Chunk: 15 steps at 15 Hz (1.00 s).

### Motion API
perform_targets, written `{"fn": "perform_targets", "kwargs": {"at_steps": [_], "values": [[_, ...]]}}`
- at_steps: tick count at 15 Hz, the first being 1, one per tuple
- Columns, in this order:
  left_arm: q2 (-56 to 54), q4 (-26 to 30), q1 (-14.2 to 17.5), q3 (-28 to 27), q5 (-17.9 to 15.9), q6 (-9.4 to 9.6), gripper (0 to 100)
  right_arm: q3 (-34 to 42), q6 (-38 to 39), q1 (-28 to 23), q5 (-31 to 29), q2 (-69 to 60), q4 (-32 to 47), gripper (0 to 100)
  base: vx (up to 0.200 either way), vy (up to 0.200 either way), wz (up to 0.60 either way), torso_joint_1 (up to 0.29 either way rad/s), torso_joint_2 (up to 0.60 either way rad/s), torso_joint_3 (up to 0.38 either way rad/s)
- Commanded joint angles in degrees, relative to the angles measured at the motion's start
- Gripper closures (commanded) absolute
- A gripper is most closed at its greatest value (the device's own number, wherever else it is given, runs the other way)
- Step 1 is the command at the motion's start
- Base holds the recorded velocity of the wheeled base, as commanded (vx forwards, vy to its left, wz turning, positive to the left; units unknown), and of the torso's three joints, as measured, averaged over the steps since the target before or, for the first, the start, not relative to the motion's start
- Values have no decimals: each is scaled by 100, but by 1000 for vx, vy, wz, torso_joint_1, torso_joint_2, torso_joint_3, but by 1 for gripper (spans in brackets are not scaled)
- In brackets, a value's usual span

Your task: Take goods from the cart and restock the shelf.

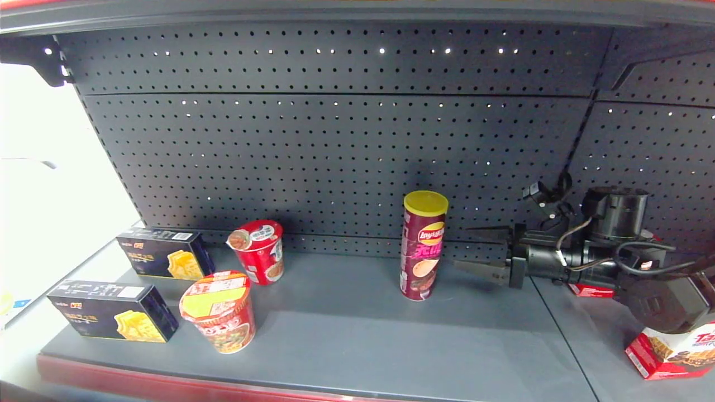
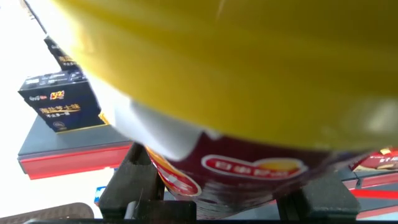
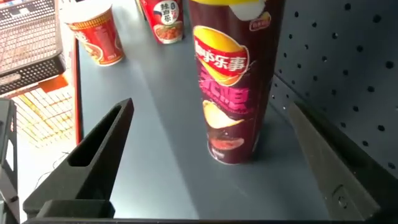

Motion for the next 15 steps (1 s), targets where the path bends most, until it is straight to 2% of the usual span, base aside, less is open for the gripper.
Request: {"fn": "perform_targets", "kwargs": {"at_steps": [1,9,15], "values": [[21,-1,38,-46,30,-2,100,-314,-1,-8,75,376,-3,0,0,0,0,0,0,0],[179,8,179,-301,118,-2,100,-1175,7,-8,145,1378,-100,0,0,0,0,0,0,0],[197,8,205,-266,118,-2,100,-1404,7,176,137,1686,-117,0,0,0,0,0,0,0]]}}
